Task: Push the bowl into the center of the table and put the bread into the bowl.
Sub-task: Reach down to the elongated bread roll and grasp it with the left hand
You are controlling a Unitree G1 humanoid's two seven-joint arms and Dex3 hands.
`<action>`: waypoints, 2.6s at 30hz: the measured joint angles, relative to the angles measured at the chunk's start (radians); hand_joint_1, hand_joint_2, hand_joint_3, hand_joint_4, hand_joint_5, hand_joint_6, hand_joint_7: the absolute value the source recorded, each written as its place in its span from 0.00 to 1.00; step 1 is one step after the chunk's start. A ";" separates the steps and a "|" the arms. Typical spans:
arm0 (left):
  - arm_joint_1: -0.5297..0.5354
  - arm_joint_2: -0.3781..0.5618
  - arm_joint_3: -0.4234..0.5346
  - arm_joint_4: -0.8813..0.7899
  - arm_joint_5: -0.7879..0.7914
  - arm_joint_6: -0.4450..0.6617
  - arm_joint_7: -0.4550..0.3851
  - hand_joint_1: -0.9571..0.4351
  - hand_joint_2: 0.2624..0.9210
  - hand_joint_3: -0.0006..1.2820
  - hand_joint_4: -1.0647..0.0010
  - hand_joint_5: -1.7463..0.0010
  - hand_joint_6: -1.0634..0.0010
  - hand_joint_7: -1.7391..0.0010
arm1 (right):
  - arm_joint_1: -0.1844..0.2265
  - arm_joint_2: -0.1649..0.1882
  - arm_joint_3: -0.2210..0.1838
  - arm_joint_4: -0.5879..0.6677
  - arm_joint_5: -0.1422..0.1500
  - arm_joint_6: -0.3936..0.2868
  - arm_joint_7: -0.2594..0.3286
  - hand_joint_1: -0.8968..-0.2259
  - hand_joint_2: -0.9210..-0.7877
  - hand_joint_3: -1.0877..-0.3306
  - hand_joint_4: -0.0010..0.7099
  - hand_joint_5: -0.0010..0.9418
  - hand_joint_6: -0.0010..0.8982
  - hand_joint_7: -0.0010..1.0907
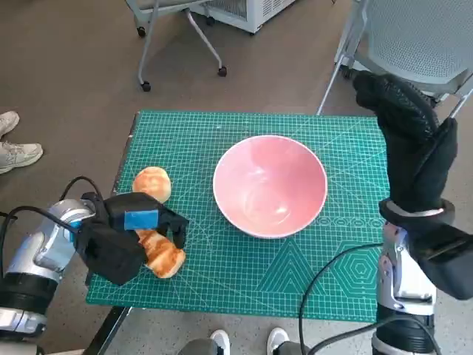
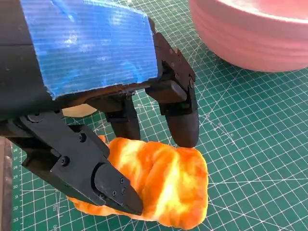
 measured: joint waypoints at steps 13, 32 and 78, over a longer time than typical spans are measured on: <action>0.002 0.004 0.016 -0.024 -0.040 0.012 -0.029 0.69 1.00 0.04 0.31 0.37 0.42 0.31 | 0.001 0.002 0.000 0.000 0.000 0.000 0.000 0.32 0.00 0.51 0.26 0.00 0.05 0.52; 0.031 0.052 0.129 -0.225 -0.156 0.103 -0.069 0.69 1.00 0.04 0.31 0.34 0.41 0.35 | 0.005 0.004 0.000 -0.010 0.000 0.010 0.000 0.32 0.00 0.51 0.26 0.00 0.04 0.52; 0.097 0.053 0.109 -0.261 -0.155 0.255 -0.195 0.74 0.80 0.00 0.59 1.00 0.59 0.95 | 0.019 0.004 0.000 -0.038 0.000 0.035 0.000 0.31 0.00 0.51 0.26 0.00 0.04 0.52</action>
